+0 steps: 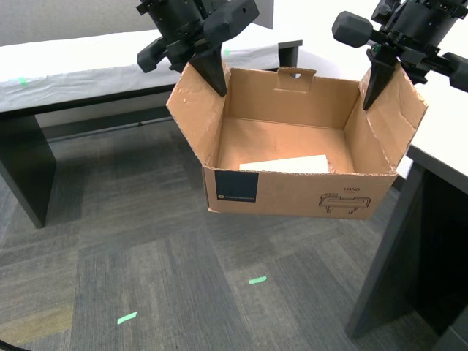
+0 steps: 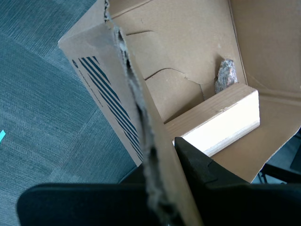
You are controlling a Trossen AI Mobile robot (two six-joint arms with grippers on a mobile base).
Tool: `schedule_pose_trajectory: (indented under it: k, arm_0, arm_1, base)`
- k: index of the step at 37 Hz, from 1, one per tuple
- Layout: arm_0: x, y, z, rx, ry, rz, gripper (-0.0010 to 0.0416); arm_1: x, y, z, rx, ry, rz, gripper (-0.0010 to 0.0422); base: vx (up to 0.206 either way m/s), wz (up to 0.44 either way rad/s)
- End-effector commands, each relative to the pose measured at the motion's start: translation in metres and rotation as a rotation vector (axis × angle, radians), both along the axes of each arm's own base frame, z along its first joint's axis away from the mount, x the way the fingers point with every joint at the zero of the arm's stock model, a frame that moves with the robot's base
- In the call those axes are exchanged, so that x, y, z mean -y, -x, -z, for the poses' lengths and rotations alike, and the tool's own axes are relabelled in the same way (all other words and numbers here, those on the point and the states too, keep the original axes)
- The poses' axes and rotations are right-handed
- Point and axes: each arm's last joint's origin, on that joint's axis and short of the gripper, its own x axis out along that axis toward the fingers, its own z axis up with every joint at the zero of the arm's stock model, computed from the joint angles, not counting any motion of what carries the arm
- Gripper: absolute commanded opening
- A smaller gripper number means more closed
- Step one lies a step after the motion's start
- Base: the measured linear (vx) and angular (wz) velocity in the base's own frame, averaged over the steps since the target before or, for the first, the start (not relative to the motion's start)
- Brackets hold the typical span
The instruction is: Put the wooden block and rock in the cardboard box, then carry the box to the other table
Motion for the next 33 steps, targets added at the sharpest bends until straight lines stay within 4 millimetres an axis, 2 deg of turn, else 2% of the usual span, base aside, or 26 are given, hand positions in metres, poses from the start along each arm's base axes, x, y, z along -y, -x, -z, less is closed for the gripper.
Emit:
schedule_pose_trajectory:
  k: [1, 33]
  arm_0:
    - [-0.0023, -0.0011, -0.0024, 0.013, -0.044, -0.024, -0.0001]
    - [-0.0021, -0.0012, -0.0023, 0.044, -0.025, -0.087, -0.0001]
  arm_1:
    - [0.0038, 0.0013, -0.0022, -0.031, 0.058, 0.011, -0.0001]
    - [0.0047, 0.0009, -0.0022, -0.056, 0.060, -0.058, -0.0001]
  base:
    - [0.136, -0.011]
    - [0.150, -0.019]
